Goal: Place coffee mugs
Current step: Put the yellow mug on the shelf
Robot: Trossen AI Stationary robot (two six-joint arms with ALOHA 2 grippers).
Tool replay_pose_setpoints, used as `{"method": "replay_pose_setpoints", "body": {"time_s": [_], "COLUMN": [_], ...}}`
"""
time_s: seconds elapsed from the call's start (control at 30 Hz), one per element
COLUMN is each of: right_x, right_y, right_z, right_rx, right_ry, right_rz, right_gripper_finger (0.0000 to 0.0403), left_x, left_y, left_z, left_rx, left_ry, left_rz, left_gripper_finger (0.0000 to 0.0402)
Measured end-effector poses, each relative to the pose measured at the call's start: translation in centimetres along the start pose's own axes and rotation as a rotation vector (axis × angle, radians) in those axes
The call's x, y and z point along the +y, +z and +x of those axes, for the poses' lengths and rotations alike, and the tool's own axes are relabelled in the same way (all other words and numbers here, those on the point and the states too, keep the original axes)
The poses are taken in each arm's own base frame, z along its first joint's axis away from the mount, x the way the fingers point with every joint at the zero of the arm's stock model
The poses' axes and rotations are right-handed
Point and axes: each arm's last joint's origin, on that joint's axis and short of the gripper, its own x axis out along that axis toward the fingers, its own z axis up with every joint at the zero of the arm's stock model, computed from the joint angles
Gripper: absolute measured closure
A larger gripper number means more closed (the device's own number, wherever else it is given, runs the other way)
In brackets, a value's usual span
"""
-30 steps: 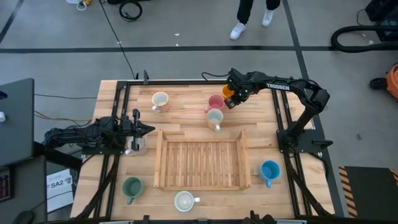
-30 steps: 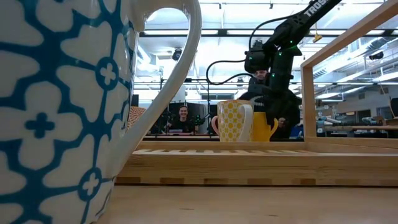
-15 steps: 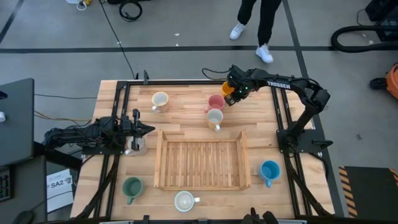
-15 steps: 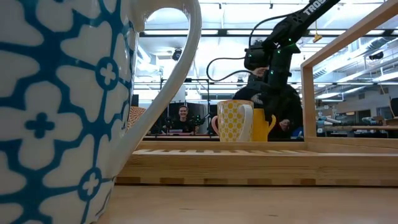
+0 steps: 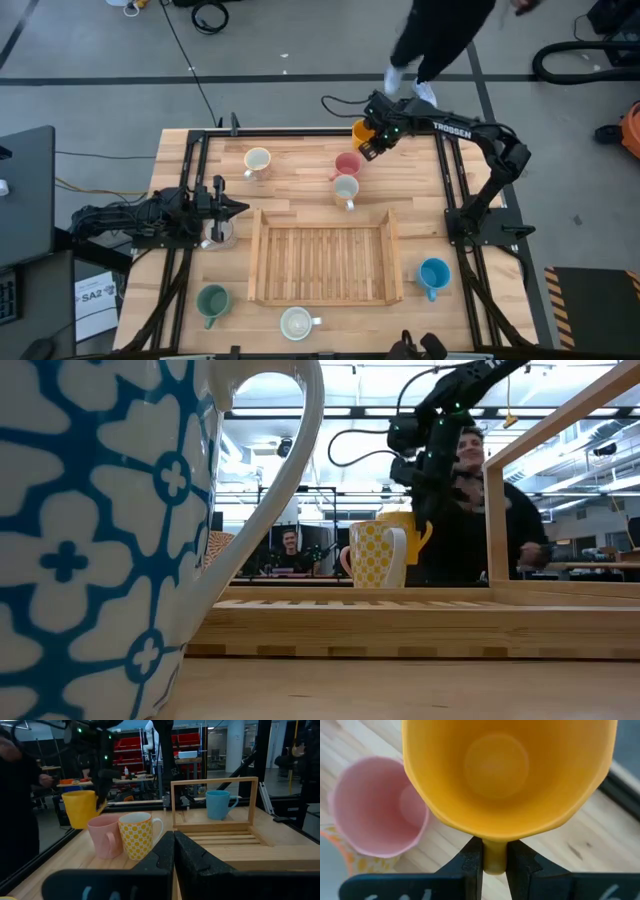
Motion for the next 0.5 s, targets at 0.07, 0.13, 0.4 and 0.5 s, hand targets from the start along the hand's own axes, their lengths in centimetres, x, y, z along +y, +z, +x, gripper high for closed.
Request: {"method": "replay_pose_setpoints", "body": {"time_s": [0.07,0.13,0.4,0.5], "right_x": [0.1,0.2,1.5,2.6], "right_y": [0.4,0.9,2.1,1.9], "right_z": [-1.0,-2.0,-6.4,-7.7], "right_rx": [-0.006,-0.020,-0.067,-0.063], "right_ry": [0.001,0.005,0.025,0.046], "right_rz": [-0.014,-0.025,-0.114,-0.168], "right_gripper_finger": [0.0340,0.0340,0.0340,0.0340], "left_x": [0.0,0.0,0.0,0.0], "left_y": [0.0,0.0,0.0,0.0], "left_z": [0.0,0.0,0.0,0.0], "left_rx": [0.000,0.000,0.000,0.000], "left_ry": [0.000,0.000,0.000,0.000], "left_rz": [0.000,0.000,0.000,0.000], "left_gripper_finger": [0.0388,0.0388,0.0388,0.0388]}}
